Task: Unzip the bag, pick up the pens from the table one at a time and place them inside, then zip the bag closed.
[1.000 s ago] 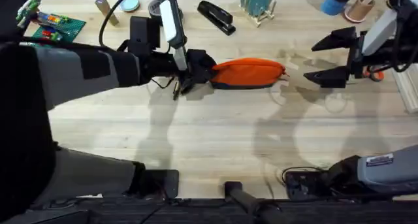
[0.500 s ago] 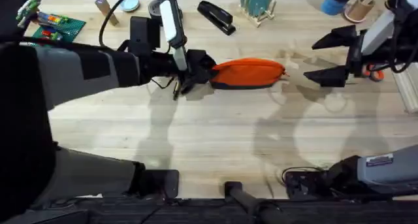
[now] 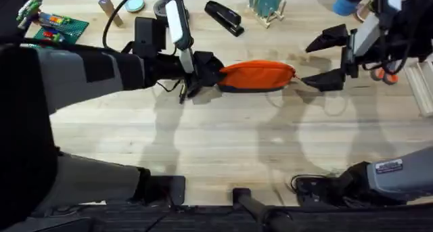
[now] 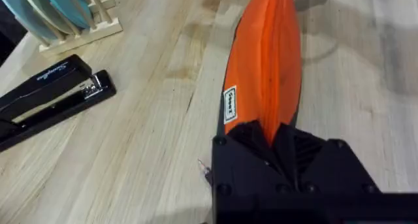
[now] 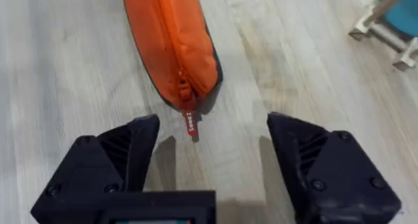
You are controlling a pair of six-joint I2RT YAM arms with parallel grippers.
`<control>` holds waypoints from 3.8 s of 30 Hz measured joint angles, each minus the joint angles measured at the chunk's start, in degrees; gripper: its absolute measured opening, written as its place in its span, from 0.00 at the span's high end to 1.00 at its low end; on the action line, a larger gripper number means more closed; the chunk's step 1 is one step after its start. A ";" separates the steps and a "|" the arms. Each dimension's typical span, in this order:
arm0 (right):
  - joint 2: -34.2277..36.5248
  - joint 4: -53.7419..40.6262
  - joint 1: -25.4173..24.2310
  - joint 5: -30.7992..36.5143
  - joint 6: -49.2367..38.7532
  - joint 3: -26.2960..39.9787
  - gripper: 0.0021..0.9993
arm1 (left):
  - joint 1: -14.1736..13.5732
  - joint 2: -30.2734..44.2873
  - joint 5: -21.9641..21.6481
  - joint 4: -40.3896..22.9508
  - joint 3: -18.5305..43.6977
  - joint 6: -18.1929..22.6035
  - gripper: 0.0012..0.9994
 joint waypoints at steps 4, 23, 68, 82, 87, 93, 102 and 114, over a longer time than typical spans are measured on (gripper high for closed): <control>0.24 0.06 1.23 1.10 -0.01 0.00 0.00 | 0.00 0.01 0.00 0.00 0.00 0.01 0.96; 1.89 0.26 5.33 1.55 -0.07 0.00 0.06 | 0.00 0.00 0.00 0.00 0.00 0.00 0.96; 1.89 0.22 5.44 1.55 -0.39 -0.02 0.97 | 0.00 0.00 -0.02 0.00 0.00 0.01 0.96; 1.87 0.23 5.44 1.51 -0.37 -0.02 0.97 | 0.00 0.00 -0.02 0.00 0.00 0.00 0.96; 1.89 0.19 5.44 1.34 -0.37 0.02 0.97 | 0.00 0.00 -0.02 0.00 0.00 0.00 0.96; 1.87 0.10 5.44 0.85 -0.37 0.84 0.97 | 0.00 0.02 0.00 0.00 0.00 0.00 0.96; 0.40 0.15 5.42 -0.68 -0.37 1.99 0.97 | 0.00 0.00 0.00 -0.02 0.00 0.00 0.96; -3.42 0.23 5.44 -3.25 -0.37 2.80 0.97 | 0.00 0.00 0.17 -0.20 0.00 0.00 0.96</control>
